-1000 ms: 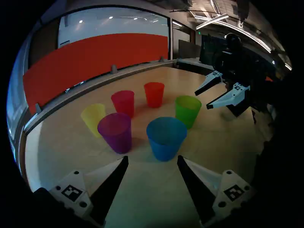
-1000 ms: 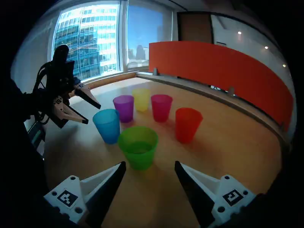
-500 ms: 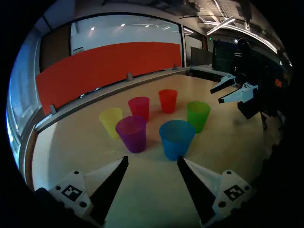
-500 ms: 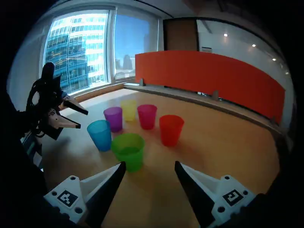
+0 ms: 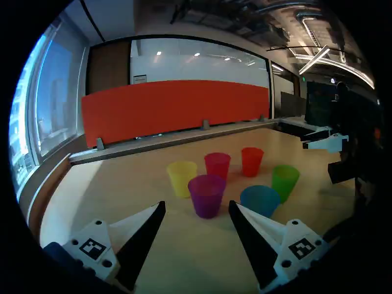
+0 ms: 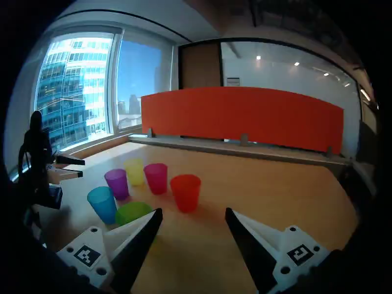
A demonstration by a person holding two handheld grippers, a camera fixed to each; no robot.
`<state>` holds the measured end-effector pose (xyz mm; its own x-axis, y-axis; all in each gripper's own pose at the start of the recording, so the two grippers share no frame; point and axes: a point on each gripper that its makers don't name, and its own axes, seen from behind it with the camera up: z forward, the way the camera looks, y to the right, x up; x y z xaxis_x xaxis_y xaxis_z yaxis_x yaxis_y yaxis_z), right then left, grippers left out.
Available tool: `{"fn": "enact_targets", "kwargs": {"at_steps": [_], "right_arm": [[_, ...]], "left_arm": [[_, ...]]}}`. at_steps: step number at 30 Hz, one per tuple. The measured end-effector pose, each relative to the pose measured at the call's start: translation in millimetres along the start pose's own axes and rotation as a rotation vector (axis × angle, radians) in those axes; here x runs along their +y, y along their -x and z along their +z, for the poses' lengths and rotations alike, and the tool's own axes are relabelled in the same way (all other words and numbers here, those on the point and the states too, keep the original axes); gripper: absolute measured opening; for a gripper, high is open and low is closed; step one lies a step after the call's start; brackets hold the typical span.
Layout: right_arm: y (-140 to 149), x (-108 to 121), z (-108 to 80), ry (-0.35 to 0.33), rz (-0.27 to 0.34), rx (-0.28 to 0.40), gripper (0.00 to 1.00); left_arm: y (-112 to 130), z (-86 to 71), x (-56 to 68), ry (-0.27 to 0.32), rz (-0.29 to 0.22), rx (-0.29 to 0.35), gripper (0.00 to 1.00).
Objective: Pour water
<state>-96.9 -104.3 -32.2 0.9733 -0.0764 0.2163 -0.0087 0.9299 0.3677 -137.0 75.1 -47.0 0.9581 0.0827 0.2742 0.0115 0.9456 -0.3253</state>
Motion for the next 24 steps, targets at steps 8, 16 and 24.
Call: {"fn": "enact_targets", "kwargs": {"at_steps": [8, 16, 24], "right_arm": [[-33.9, 32.1, 1.4, 0.157, -0.008, 0.116, 0.99], [-74.2, 69.1, -12.5, 0.314, 0.016, 0.252, 0.99], [-91.6, 87.4, -29.8, 0.417, 0.035, 0.345, 0.99]], "left_arm": [[-19.3, -5.3, -25.5, -0.105, -0.025, 0.083, 0.96], [-54.1, -10.9, -35.8, -0.162, -0.067, 0.192, 0.96], [-76.5, -12.0, -35.5, -0.19, -0.092, 0.272, 0.96]]}}
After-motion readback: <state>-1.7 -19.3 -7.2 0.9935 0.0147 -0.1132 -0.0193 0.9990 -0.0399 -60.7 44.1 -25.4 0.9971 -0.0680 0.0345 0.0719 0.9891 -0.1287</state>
